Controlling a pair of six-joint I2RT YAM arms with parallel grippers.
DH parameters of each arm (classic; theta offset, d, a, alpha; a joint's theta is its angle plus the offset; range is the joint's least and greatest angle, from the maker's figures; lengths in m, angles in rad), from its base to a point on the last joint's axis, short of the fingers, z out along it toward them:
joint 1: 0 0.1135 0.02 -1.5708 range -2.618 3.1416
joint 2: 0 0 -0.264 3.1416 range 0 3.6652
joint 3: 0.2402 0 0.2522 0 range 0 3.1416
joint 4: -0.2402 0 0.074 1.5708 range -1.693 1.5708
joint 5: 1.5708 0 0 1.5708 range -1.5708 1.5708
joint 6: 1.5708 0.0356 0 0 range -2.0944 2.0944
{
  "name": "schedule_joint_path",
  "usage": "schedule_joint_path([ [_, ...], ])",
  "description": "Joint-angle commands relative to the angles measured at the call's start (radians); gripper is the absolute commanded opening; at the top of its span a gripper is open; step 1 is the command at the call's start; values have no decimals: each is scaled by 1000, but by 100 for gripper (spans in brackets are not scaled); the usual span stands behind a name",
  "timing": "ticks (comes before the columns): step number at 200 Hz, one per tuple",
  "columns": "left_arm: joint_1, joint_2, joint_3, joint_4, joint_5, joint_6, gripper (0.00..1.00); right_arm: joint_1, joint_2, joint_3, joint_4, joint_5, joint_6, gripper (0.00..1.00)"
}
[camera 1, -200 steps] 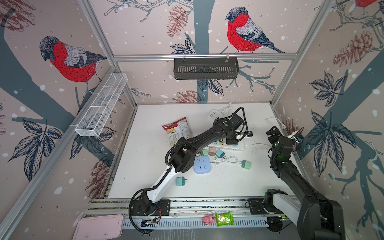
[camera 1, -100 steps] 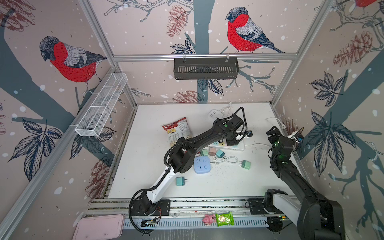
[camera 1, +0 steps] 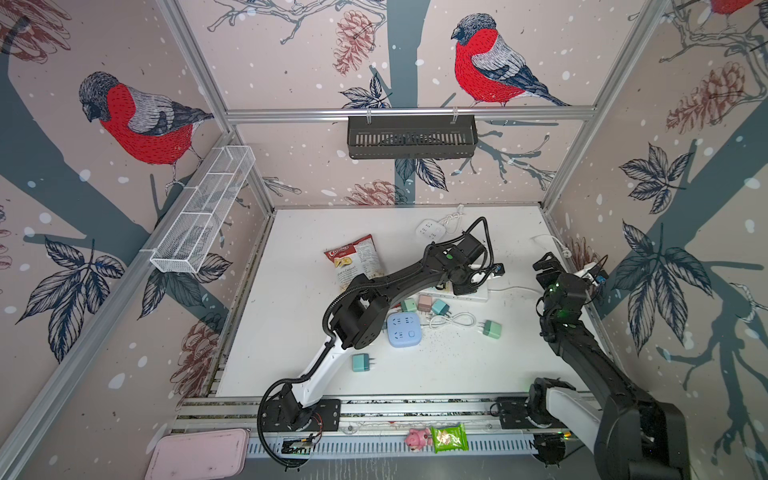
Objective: Insert the plug
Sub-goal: 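Press the teal plug down into the cyan socket with the left gripper, then open the left gripper and lift away while the right arm lowers toward the table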
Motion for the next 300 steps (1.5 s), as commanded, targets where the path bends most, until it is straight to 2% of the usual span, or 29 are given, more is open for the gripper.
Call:
schedule_joint_path([
  [1, 7, -8, -15, -96, 45, -10, 37, -1, -4, 0, 4, -1, 9, 100],
  [23, 8, -79, -53, -43, 16, -22, 59, -3, -4, 9, -15, -9, 17, 100],
  [37, 8, -155, -117, 11, 0, -30, 67, -3, 2, 38, -72, -13, 27, 100],
  [39, 7, -169, -129, 23, -2, -32, 74, -3, 2, 45, -83, -16, 26, 100],
  [41, 7, -181, -142, 33, -5, -35, 90, -3, 4, 50, -94, -22, 23, 100],
  [42, 8, -189, -149, 41, -6, -37, 94, -3, 3, 55, -100, -24, 23, 100],
  [45, 8, -212, -172, 63, -11, -42, 97, -3, 5, 66, -118, -30, 20, 100],
  [59, 7, -328, -297, 171, -47, -90, 98, -1, 11, 109, -183, -72, 16, 100],
  [75, 5, -490, -485, 336, -124, -203, 98, 11, 10, 144, -232, -132, 20, 100],
  [93, 5, -710, -734, 515, -134, -300, 98, 42, -4, 198, -340, -153, 68, 100],
  [117, 32, -966, -1029, 680, -270, -427, 98, 144, -25, 259, -494, -68, 178, 100],
  [136, 129, -1147, -1227, 745, -413, -577, 98, 238, -44, 276, -632, 5, 354, 100],
  [163, 297, -1386, -1444, 748, -324, -703, 98, 383, -86, 284, -827, 55, 608, 100],
  [184, 308, -1558, -1538, 727, -335, -712, 98, 528, -148, 265, -930, 159, 773, 100],
  [197, 322, -1650, -1589, 790, -270, -695, 98, 588, -182, 239, -953, 182, 828, 100],
  [216, 369, -1643, -1590, 874, -167, -661, 98, 619, -202, 221, -978, 165, 848, 100],
  [237, 399, -1445, -1466, 812, -203, -622, 97, 619, -201, 215, -1053, 150, 830, 100],
  [263, 397, -1257, -1336, 708, -61, -583, 97, 620, -221, 121, -983, 39, 799, 100],
  [280, 398, -1268, -1350, 766, -83, -594, 97, 630, -220, 104, -959, -4, 780, 100],
  [300, 397, -1348, -1386, 793, -83, -631, 97, 687, -211, 131, -1042, 78, 819, 100],
])
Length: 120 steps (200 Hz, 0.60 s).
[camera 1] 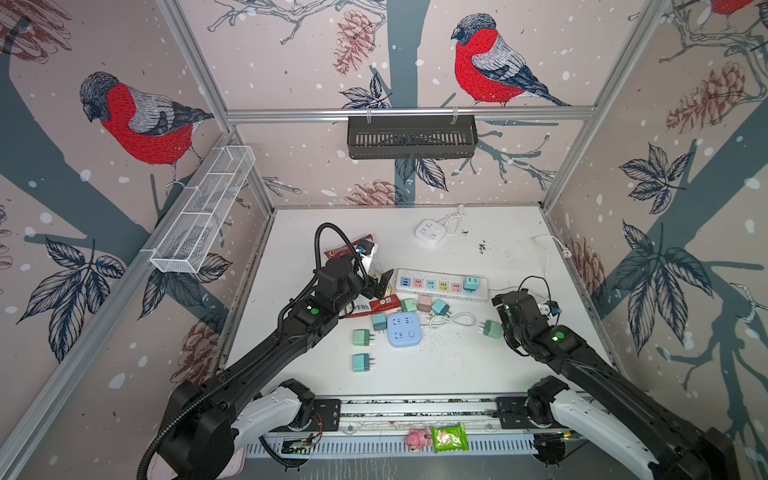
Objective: Insert the plug
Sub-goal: 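Open the left gripper and lift away while the right arm lowers toward the table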
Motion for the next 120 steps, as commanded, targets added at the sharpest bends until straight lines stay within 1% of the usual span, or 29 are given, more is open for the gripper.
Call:
schedule_joint_path([
  [1, 2, -73, -25, 60, 35, -16, 97, 48, 5, 21, -56, 39, 19, 100],
  [15, 2, -128, -83, 135, -20, -48, 97, 74, 0, 38, -107, 66, 60, 100],
  [29, 4, -138, -150, 240, -54, -56, 97, 99, -14, 46, -131, 64, 85, 100],
  [41, 5, -110, -159, 262, -11, -49, 97, 127, -24, 38, -146, 72, 119, 100],
  [54, 4, -64, -122, 214, 39, -36, 97, 150, -32, 20, -138, 83, 144, 100],
  [64, 4, -34, -90, 169, 46, -25, 97, 156, -31, 10, -123, 82, 144, 100],
  [83, 3, -6, -78, 164, 36, 20, 97, 154, -25, 41, -134, 83, 100, 100],
  [98, 4, -15, -67, 152, 10, 58, 97, 155, -27, 100, -181, 121, 53, 100],
  [120, 6, -80, -146, 263, -36, 84, 97, 154, -47, 116, -169, 144, -29, 100],
])
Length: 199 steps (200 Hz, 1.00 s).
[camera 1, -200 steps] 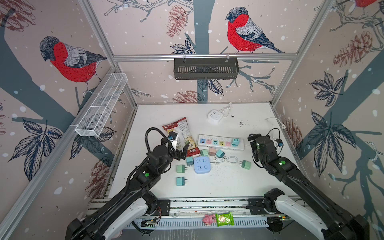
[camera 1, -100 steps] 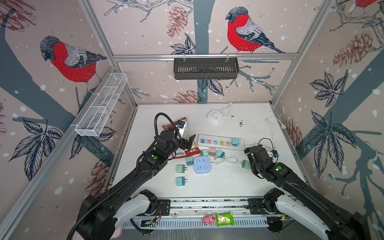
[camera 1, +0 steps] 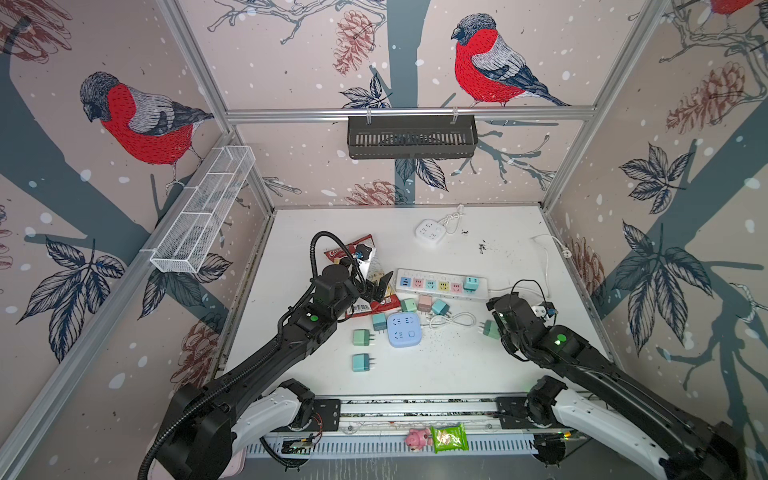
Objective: Insert the plug
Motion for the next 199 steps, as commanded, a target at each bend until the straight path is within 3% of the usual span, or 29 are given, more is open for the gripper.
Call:
schedule_joint_path([
  [1, 3, -55, -57, 132, -54, 58, 96, 0, -16, 17, -24, 57, -104, 100],
  [44, 5, -57, -78, 186, -52, 42, 97, -2, -63, -23, -21, 66, -120, 100],
  [61, 4, -35, -15, 90, 33, 32, 97, -1, -70, -21, -47, 48, -113, 100],
  [77, 4, -52, 106, -115, 165, 82, 97, 1, -77, -33, -77, 43, -93, 100],
  [92, 4, -115, 149, -204, 200, 57, 97, 2, -88, -66, -86, 23, -61, 100],
  [110, 5, -220, 46, -65, 213, 1, 97, 7, -89, -96, -93, -13, -32, 100],
  [149, 5, -348, 9, -57, 152, -71, 97, 11, -101, -31, -279, 22, 45, 100],
  [174, 4, -345, -31, 49, 163, -109, 97, 31, -144, -77, -208, -51, 29, 100],
  [199, 5, -284, 12, 24, 172, -94, 97, 56, -119, -151, -70, -119, 16, 100],
])
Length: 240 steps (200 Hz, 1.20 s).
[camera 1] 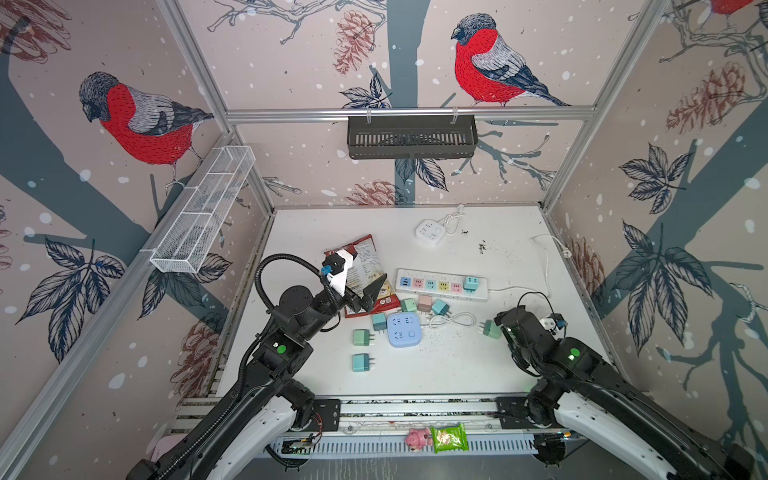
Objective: Insert the plug
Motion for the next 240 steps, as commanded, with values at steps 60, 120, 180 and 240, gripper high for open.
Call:
schedule_joint_path([
  [60, 0, 132, 85, -18, 58, -7, 97, 29, 217, -38, 295, -111, -104, 100],
  [120, 1, 131, 95, -12, 41, -5, 97, 18, 240, -115, 452, -79, -164, 100],
  [180, 0, 112, 89, -12, 31, 2, 97, -46, 164, -154, 484, 11, -200, 100],
  [240, 0, 89, 74, -1, 57, -5, 97, -146, 146, -150, 489, -21, -306, 99],
])
